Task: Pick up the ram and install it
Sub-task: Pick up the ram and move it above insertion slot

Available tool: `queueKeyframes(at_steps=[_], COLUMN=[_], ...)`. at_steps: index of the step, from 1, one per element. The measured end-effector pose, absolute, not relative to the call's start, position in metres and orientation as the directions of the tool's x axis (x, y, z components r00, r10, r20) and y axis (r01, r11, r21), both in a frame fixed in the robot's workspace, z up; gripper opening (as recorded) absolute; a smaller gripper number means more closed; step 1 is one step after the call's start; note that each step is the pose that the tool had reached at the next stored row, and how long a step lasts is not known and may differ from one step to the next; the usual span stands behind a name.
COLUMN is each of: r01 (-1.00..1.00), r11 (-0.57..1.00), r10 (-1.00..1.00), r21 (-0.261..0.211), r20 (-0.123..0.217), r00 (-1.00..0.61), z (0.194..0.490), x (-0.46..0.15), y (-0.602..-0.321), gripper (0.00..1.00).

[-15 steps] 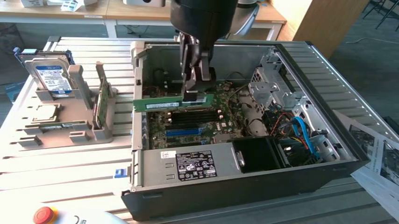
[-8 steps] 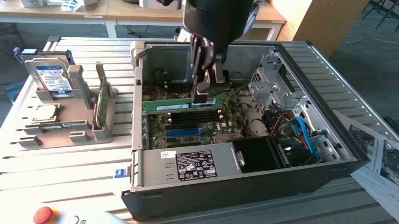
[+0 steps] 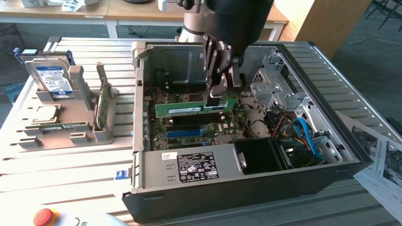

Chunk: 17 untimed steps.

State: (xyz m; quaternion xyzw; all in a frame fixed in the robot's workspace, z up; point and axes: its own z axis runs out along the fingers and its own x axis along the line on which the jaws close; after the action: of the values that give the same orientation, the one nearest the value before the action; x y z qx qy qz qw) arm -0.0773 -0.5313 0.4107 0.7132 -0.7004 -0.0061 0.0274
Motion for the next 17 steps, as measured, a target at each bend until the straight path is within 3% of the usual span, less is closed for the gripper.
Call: queueKeyframes(at_steps=[17], r01=[-0.999], r11=[-0.017], r10=[-0.999], r21=[0.048], r20=[0.030], r00=[0.019], z=[0.411], x=[-0.061], y=[-0.536], gripper=[0.12])
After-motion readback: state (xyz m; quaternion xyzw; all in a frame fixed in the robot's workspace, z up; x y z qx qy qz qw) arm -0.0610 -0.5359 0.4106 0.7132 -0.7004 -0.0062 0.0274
